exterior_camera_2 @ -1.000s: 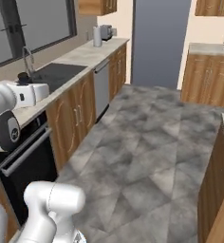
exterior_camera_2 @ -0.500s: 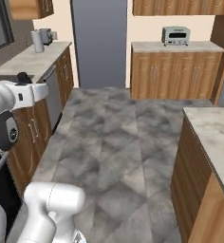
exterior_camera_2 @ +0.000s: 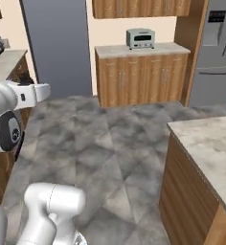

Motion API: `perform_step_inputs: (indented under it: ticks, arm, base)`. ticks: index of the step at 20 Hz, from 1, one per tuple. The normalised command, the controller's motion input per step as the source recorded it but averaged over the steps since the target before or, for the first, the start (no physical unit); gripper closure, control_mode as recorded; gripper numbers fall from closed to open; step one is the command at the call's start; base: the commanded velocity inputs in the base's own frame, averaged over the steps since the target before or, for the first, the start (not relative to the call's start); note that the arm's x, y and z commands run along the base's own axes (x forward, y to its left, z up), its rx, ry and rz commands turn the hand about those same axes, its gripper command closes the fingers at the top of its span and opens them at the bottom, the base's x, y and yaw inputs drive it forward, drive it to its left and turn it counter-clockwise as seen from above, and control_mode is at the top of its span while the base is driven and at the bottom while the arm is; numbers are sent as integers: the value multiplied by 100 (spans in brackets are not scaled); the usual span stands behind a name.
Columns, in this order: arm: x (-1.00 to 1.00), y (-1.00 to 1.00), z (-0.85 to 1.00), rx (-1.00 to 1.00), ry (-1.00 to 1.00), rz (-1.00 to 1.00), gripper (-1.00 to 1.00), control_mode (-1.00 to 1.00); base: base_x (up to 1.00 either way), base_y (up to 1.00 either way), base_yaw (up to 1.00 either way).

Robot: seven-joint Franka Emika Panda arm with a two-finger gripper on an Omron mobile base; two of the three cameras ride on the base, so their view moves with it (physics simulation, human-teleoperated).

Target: Collect the turmeric, mayonnaise, and shaker from the cabinet and place them next to the stove.

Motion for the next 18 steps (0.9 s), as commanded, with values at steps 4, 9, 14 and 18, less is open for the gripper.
perform_step_inputs:
  ticks: [4,9,14,18]
  arm:
    - [0,0,0,0,0,0,100,100]
    - [0,0,0,0,0,0,100,100]
    - [0,0,0,0,0,0,100,100]
    - [0,0,0,0,0,0,100,100]
  base:
    - [89,38,-43]
    - [79,44,-46]
    - [70,50,-49]
    - [58,56,-51]
